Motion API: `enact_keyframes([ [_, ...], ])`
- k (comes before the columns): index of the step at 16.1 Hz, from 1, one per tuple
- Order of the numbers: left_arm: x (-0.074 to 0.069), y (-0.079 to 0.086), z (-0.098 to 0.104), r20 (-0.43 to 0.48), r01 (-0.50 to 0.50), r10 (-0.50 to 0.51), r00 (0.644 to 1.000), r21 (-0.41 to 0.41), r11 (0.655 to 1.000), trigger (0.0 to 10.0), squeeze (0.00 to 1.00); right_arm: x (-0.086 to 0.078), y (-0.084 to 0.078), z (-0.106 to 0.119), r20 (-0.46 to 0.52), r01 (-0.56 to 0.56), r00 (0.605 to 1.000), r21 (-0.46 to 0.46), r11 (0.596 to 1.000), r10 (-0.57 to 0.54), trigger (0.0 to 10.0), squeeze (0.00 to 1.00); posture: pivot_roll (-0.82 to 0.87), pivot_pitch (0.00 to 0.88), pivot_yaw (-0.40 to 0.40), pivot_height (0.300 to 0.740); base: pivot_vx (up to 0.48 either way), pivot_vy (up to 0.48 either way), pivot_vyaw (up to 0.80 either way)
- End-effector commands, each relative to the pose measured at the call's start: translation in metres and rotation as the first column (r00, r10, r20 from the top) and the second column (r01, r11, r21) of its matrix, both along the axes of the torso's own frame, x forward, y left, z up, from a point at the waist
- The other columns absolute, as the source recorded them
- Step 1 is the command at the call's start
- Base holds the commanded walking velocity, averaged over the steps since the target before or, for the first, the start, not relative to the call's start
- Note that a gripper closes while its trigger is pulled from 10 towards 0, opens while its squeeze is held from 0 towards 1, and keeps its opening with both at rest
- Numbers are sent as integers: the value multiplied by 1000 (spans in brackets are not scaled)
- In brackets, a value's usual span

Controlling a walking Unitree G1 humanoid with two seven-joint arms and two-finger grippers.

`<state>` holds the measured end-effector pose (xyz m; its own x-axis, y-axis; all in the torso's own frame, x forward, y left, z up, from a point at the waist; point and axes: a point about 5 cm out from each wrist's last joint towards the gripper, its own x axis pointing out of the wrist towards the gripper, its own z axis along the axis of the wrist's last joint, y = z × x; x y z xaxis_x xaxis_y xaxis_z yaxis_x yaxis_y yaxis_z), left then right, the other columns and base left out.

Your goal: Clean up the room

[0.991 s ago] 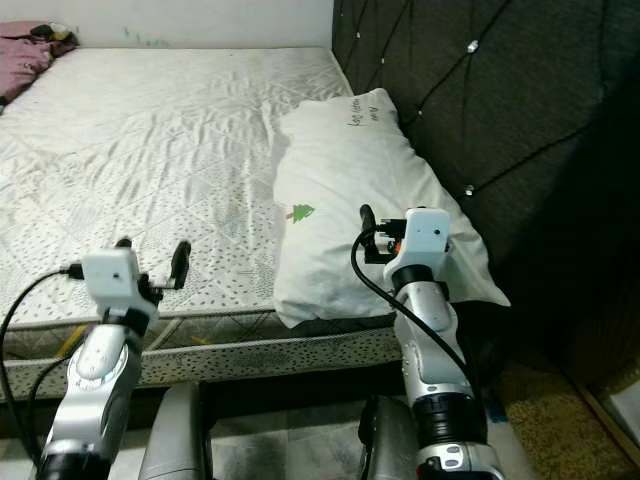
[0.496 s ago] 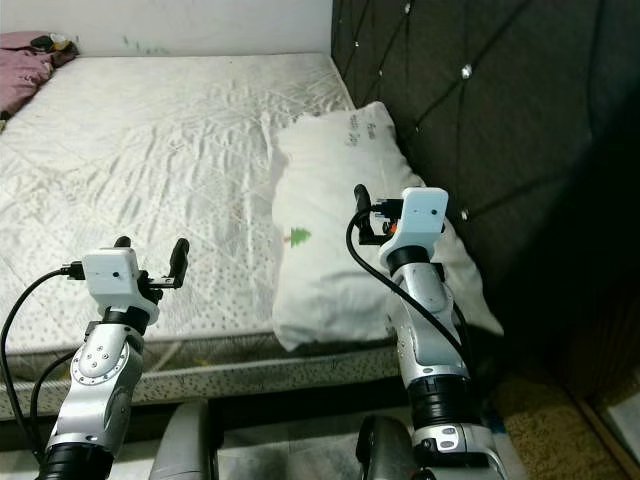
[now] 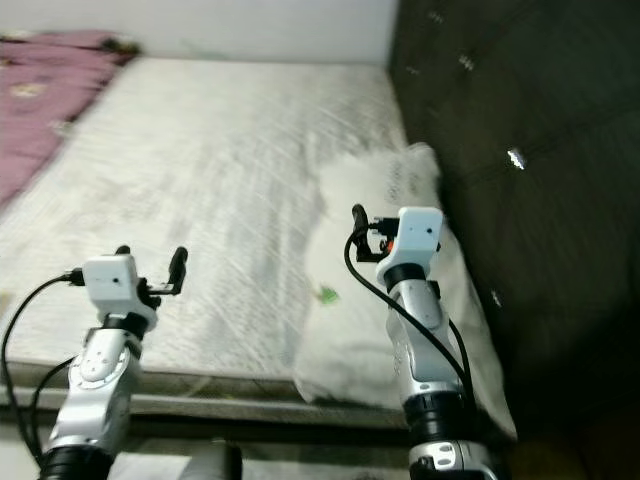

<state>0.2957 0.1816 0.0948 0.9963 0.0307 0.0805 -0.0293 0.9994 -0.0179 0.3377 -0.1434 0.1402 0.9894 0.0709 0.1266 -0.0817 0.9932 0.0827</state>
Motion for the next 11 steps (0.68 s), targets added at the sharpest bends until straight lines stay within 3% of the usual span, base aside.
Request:
enact_keyframes([
  [1, 2, -4, -4, -34, 11, -10, 999, 13, 1000, 10000, 0, 1, 1, 3, 6, 5, 1000, -2, 1000, -5, 10000, 0, 38, 0, 3, 740, 0, 0, 0],
  [7, -6, -6, -14, -84, -6, 6, 996, 8, 1000, 10000, 0, -5, 0, -6, -21, -27, 999, -27, 999, 27, 10000, 0, 32, 0, -10, 740, 0, 0, 0],
  [9, -8, -12, -10, -58, 54, -54, 997, -2, 999, 10000, 0, -5, -2, -6, -16, 1, 1000, -83, 997, -2, 10000, 0, 34, 0, -18, 740, 0, 0, 0],
  [11, -9, -11, -10, -62, 22, -22, 998, -8, 1000, 10000, 0, -3, -8, -8, -43, 32, 998, -92, 995, -36, 10000, 0, 33, 0, -22, 740, 0, 0, 0],
])
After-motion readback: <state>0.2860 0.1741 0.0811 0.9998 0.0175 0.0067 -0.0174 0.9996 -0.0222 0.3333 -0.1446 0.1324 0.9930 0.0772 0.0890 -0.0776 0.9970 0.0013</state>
